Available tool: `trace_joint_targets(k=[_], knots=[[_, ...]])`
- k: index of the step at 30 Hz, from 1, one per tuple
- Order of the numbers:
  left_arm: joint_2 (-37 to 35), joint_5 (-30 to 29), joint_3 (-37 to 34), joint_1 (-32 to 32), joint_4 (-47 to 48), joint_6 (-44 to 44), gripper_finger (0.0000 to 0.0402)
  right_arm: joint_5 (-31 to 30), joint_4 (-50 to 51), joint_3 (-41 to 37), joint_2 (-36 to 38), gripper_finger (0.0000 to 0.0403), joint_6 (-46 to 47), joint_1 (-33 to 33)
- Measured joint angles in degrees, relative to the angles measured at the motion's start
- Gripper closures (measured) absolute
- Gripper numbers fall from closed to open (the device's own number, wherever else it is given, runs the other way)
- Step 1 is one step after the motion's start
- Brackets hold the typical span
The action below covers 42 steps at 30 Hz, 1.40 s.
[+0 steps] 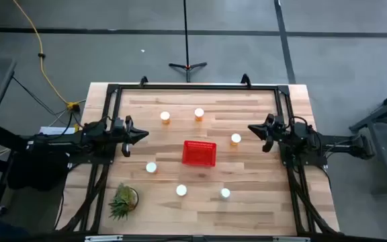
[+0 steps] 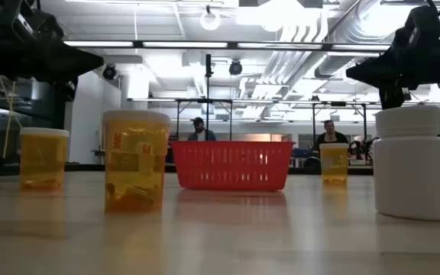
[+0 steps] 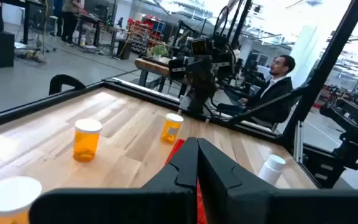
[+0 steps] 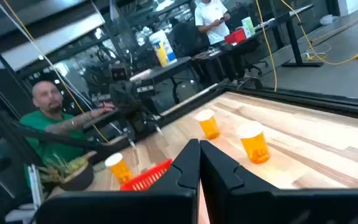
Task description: Pick and place pill bottles into a basket
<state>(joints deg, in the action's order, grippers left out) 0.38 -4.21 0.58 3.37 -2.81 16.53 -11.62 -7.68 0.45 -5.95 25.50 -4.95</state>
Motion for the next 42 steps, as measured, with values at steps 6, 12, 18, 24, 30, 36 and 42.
trace_joint_targets(k=[6,12,18,24,30,36,42], knots=[[0.01,-0.32,0.00,0.00,0.02,-0.15,0.0354,-2.83,2.02,0.00,0.01,0.0381,0.39,0.00],[0.00,-4.26,0.17,-0.02,-0.66,5.27,0.0294,-6.27,2.46,0.26,-0.05,0.0292,2.93,0.00],[0.16,-8.24,3.55,0.00,-5.31,14.62,0.0228,-9.54,1.95,4.78,-0.21,0.0190,8.16,0.00],[3.61,-8.25,7.87,0.00,-7.66,7.65,0.0198,-8.58,3.75,12.70,-6.35,0.0153,3.53,0.06],[10.08,-5.71,15.03,0.00,-5.26,2.93,0.0169,-5.79,24.57,27.88,-19.80,0.0152,-2.82,0.24],[14.92,-5.53,18.93,0.00,-3.02,2.69,0.0158,-3.18,39.70,39.29,-32.53,0.0150,-3.98,0.24],[15.69,-5.47,19.69,-0.01,-3.13,2.75,0.0156,-2.67,46.63,45.97,-42.66,0.0117,-4.68,0.24]])
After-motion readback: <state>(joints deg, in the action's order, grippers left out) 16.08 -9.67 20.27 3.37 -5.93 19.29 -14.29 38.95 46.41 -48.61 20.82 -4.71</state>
